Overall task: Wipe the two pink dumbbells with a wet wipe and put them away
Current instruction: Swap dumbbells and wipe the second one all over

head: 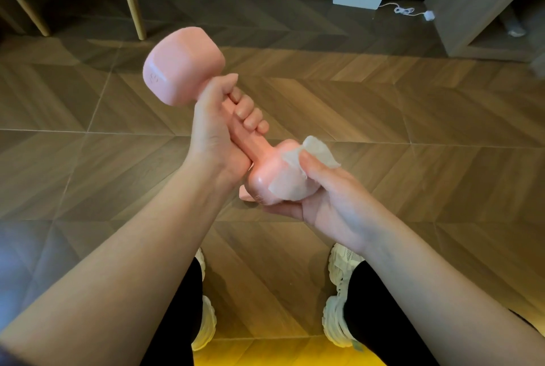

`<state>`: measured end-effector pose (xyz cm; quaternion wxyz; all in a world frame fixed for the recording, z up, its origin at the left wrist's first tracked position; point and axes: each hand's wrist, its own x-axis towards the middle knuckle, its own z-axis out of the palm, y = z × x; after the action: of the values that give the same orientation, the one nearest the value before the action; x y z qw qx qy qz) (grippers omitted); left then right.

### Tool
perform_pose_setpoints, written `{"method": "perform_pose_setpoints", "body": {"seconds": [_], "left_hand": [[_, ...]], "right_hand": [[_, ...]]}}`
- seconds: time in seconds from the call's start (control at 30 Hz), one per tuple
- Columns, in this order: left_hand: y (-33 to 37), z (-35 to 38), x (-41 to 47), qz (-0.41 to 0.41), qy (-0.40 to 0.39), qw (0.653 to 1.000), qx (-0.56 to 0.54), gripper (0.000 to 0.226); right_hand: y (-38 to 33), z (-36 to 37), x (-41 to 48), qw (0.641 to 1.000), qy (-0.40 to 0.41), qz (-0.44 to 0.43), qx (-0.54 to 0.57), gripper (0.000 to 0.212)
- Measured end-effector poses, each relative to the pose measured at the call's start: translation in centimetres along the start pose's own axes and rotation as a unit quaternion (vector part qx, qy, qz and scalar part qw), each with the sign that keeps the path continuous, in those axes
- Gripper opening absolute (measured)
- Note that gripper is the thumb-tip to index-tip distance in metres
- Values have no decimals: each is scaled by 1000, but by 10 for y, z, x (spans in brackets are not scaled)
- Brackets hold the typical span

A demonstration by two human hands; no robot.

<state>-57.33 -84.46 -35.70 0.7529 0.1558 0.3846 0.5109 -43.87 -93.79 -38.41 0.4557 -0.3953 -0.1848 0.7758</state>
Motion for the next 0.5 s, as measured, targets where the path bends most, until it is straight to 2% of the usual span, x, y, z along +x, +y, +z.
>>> {"method": "perform_pose_setpoints", "body": {"seconds": [0.07,0.17,0.27,0.37,0.43,0.5], "left_hand": [[-3,-2,1,-13,26,1000,-2,31],[-10,-3,1,-40,51,998,10,33],[-11,-1,2,-36,50,998,20,36],[-4,2,4,-17,30,999,11,36],[-1,-1,4,-17,10,1000,-11,35],[-3,-2,3,-18,3,1000,-16,33]], "right_hand": [[4,0,-2,998,11,-32,-56,56],[12,4,0,974,104,-72,-189,52],[10,9,4,970,148,-79,-178,42],[5,7,4,987,107,-50,-111,32],[6,7,1,998,40,18,-51,52],[10,8,0,999,7,35,-26,67]]}}
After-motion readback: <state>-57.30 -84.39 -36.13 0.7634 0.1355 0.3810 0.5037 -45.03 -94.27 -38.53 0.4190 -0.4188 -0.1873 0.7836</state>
